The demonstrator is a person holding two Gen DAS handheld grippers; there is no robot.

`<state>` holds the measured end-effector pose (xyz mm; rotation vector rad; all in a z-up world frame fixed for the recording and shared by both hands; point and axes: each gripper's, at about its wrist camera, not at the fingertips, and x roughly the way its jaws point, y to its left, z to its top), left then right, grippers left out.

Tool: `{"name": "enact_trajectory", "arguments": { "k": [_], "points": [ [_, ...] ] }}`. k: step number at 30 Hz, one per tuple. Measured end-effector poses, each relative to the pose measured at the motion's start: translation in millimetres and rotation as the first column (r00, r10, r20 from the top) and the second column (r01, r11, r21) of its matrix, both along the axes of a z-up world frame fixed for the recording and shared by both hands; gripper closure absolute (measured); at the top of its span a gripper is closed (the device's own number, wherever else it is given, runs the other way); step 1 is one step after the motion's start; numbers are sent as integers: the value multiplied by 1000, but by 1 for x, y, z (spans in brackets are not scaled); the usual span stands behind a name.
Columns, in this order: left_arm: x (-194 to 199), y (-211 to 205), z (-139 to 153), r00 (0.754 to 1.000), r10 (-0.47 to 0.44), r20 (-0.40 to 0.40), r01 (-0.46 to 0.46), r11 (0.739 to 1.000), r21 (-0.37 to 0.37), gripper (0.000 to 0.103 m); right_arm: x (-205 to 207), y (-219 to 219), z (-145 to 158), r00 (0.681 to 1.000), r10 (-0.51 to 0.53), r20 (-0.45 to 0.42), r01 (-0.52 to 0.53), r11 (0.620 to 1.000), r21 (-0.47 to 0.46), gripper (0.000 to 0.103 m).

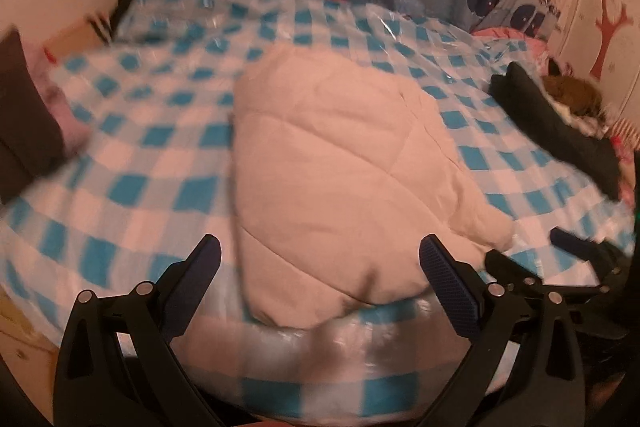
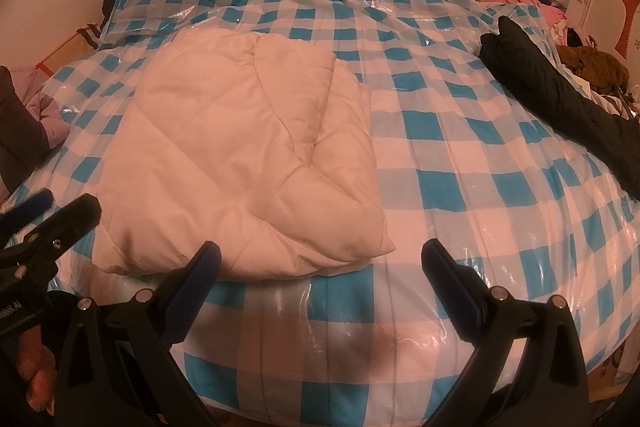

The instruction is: Fold large clothes

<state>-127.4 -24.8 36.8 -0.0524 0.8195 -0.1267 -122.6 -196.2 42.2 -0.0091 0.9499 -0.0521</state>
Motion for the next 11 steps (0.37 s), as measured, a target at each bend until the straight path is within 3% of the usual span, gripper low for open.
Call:
{"name": "enact_trajectory", "arguments": {
  "k": [11],
  "points": [
    [3, 0, -5, 999, 3, -36, -3, 1000, 5, 7, -5, 0, 6, 1000, -14, 22, 14, 1000, 6, 7]
  ]
}}
